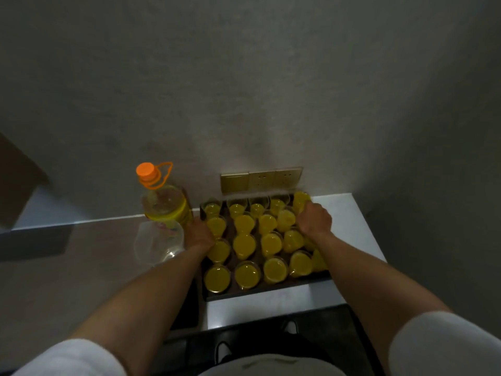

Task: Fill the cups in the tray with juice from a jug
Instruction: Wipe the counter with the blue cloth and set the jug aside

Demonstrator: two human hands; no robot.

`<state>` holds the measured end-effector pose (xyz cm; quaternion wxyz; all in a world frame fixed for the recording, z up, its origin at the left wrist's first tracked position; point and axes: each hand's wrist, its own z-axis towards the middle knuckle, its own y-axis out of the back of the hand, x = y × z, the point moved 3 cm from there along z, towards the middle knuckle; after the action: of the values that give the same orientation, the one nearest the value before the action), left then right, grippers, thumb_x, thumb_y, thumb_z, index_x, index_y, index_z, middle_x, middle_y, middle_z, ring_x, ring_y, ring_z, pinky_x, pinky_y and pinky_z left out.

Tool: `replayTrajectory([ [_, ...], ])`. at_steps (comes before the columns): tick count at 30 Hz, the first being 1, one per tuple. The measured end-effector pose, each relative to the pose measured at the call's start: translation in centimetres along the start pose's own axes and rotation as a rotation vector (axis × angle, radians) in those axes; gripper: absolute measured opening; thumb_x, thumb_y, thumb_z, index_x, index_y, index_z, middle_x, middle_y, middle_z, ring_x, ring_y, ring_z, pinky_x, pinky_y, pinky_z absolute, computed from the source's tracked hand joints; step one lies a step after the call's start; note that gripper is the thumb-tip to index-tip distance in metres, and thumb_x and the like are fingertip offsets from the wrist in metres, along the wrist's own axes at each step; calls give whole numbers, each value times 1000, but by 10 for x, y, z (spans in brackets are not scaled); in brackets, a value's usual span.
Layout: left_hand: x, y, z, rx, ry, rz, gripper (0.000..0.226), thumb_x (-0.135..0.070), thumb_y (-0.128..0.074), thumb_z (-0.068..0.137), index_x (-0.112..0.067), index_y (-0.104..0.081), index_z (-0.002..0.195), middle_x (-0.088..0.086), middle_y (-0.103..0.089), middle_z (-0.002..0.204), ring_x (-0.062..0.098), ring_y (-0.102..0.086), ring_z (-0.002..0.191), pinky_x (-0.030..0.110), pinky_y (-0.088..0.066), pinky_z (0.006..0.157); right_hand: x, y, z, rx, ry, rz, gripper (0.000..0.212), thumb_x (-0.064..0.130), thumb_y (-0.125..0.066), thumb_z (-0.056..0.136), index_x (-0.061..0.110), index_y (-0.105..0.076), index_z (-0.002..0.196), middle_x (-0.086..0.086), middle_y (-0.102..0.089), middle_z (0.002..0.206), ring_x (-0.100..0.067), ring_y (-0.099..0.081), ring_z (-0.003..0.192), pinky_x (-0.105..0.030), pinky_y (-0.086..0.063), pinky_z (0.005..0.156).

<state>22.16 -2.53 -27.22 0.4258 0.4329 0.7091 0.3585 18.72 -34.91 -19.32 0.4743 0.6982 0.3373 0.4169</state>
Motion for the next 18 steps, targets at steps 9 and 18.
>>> replayTrajectory([
  [9, 18, -7, 14, 119, 97, -103, 29, -14, -53, 104, -11, -41, 78, 16, -46, 95, 28, -51, 98, 39, -41, 85, -58, -5, 61, 146, -187, -30, 43, 33, -56, 101, 10, -51, 136, -16, -55, 140, -34, -55, 127, -41, -45, 101],
  [18, 36, -19, 31, 408, 90, -226, 30, -14, -64, 100, 0, -65, 126, 22, -64, 126, 39, -61, 117, 50, -48, 104, -98, -37, 100, 482, -230, 1, 18, 16, -66, 94, 9, -53, 84, -19, -67, 113, -34, -69, 99, -41, -60, 80],
])
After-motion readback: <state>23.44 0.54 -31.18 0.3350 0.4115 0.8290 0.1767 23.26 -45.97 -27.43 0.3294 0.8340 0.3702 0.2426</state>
